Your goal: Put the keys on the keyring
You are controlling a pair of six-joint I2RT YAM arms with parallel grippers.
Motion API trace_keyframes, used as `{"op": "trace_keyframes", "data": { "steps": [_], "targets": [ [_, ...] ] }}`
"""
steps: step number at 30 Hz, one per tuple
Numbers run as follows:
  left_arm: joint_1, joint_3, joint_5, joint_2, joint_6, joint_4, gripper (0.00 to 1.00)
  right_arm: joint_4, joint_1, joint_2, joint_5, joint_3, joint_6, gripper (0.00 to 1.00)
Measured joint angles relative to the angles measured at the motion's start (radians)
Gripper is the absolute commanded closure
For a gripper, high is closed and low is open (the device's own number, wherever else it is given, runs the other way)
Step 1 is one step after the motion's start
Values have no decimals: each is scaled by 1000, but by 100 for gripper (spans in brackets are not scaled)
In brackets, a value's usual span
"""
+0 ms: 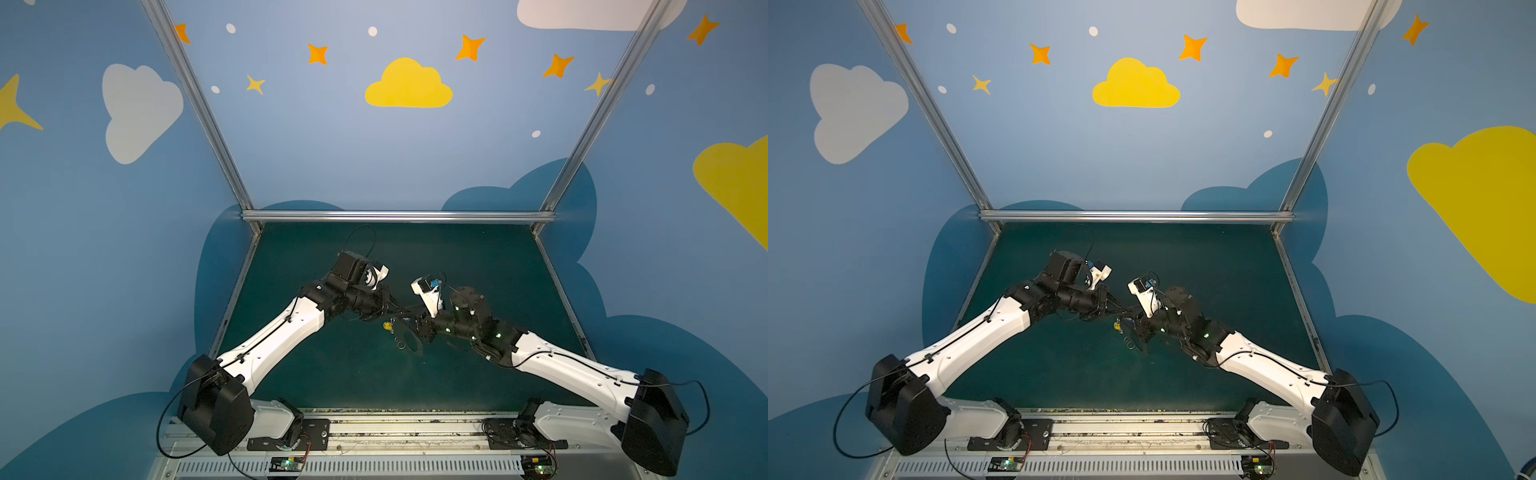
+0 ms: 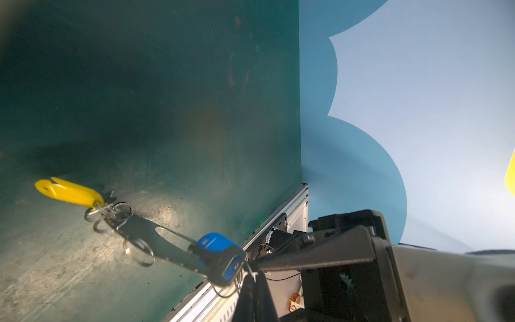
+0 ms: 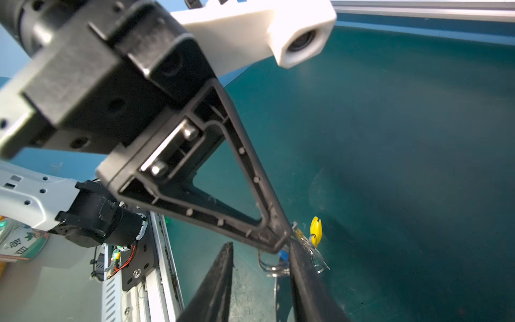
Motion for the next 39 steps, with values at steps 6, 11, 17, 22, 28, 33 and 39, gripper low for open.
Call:
{"op": "trace_keyframes", "data": {
  "steps": [6, 11, 17, 22, 28, 33, 39],
  "targets": [
    [6, 0, 1, 2, -11, 1, 96, -31, 26, 13, 56, 23, -26, 79],
    [8, 0, 1, 2, -24, 3, 96, -70, 34, 18, 88, 37, -37, 89],
    [13, 0, 5, 2, -34, 6, 96, -96, 37, 18, 108, 45, -34, 100],
    [14, 1, -2, -1, -24, 4, 71, -110, 36, 18, 100, 51, 3, 100],
    [31, -38, -74, -99, -22, 14, 68, -138, -48, 18, -11, 102, 126, 100],
    [25, -102, -130, -212, -2, 49, 70, -174, -138, 28, -95, 170, 241, 100],
    [-69, -169, -278, -269, 63, 61, 48, -250, -171, 67, -159, 251, 342, 100]
  ]
}}
